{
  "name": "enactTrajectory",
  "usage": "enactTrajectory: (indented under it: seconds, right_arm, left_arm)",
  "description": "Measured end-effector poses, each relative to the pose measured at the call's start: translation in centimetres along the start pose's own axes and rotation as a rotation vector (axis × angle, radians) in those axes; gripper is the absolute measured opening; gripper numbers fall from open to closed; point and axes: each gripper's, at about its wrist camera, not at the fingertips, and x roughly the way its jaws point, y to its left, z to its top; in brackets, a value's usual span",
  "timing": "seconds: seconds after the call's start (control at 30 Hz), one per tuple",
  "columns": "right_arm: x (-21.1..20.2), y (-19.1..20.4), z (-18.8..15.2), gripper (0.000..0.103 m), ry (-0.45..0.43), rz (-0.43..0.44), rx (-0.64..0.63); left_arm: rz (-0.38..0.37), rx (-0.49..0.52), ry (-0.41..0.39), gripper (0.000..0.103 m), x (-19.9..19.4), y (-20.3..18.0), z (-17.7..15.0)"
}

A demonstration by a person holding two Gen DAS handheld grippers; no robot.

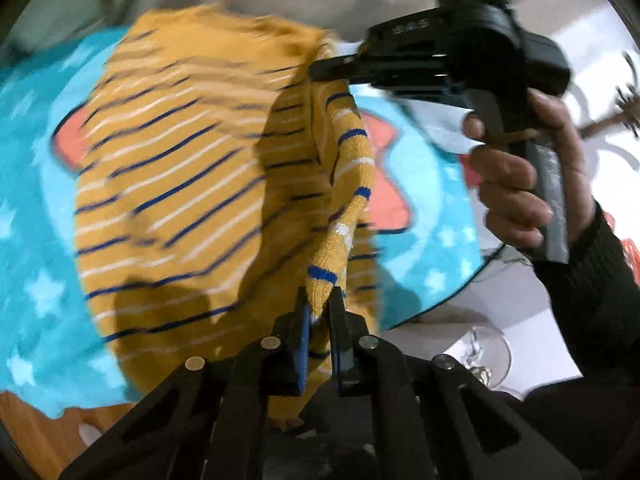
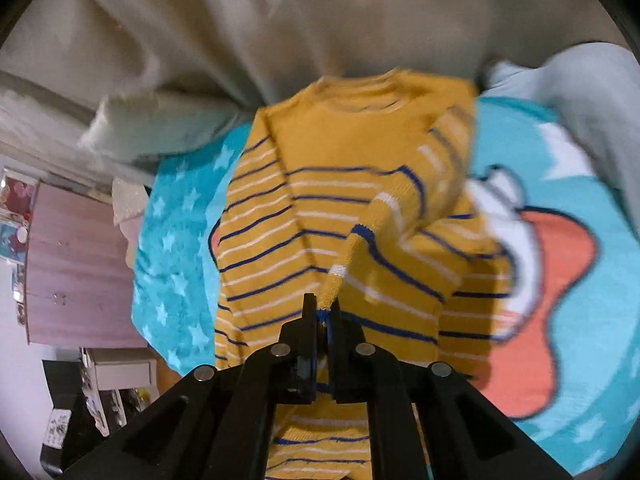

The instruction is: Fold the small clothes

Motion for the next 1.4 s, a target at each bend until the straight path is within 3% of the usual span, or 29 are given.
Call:
enactTrajectory:
  seconds: [0.07,0.17,0.2,0.23,0.27,0.3,0.37,0.43,0.53,0.63,0.93,1.03,1.33,1.4]
  right_arm:
    - [3.3,1.6,0.2,0.008,0.015,0.009,0.008]
    - [7.5,2.4,-0.4,0.037,0.062,-0.007,0.038]
    - [8.2,2.4,-0.8,0.038,0.072,-0.034,0.059]
    - [8.1,2.3,-1.1,0.038,0.067,-0.044,0.073]
    - [7.3,2.2,-1.7,0.048,0.044,-0.043,0.094]
    - [6.3,2.0,-2.3,0.065,0.019,-0.037,0.109]
    - [3.8,1.3,-3.8,0.071,-0.041,-0.055,0.14]
    - [1.9,0.4,-5.2,0.071,-0.074,-0.075,0.171]
    - [-1.0,-2.3,-7.8,0.071,-0.136,-0.076,0.251]
    - [-2.5,-4.4,-8.9,0.071,-0.168,-0.07,0.308]
    - [-2.1,-9.6,-5.9,0.064,-0.215,0.014,0.406]
    - [-0.8,-11.1,-4.5,0.058,-0.208,0.036,0.443]
    - [3.6,-17.0,-2.1,0.057,-0.194,0.135,0.63]
    - [4.2,-17.7,-1.8,0.053,-0.206,0.153,0.655]
  left_arm:
    - [0.002,-0.056,0.028,0.009,1.0,4.2,-0.7]
    - [0.106,-0.128,0.092,0.019,3.2,8.8,-1.4]
    - [0.132,-0.128,0.118,0.019,3.4,9.8,-1.6]
    - [0.133,-0.121,0.117,0.02,3.0,10.3,-1.8]
    - [0.116,-0.11,0.102,0.022,2.3,10.5,-2.0]
    - [0.107,-0.098,0.091,0.029,1.5,10.4,-2.1]
    - [0.107,-0.064,0.054,0.042,-0.5,9.9,-2.2]
    - [0.1,-0.028,0.016,0.054,-2.0,9.3,-1.8]
    - [0.072,0.013,-0.03,0.055,-3.6,7.2,0.4]
    - [0.093,0.06,-0.078,0.057,-4.1,4.9,3.3]
    - [0.096,0.134,-0.119,0.059,-2.5,-0.3,13.5]
    - [0.084,0.128,-0.106,0.06,-1.0,-0.8,17.0]
    - [0.105,0.104,-0.019,0.061,8.2,-1.8,27.2]
    - [0.124,0.109,0.002,0.061,10.8,-2.3,29.4]
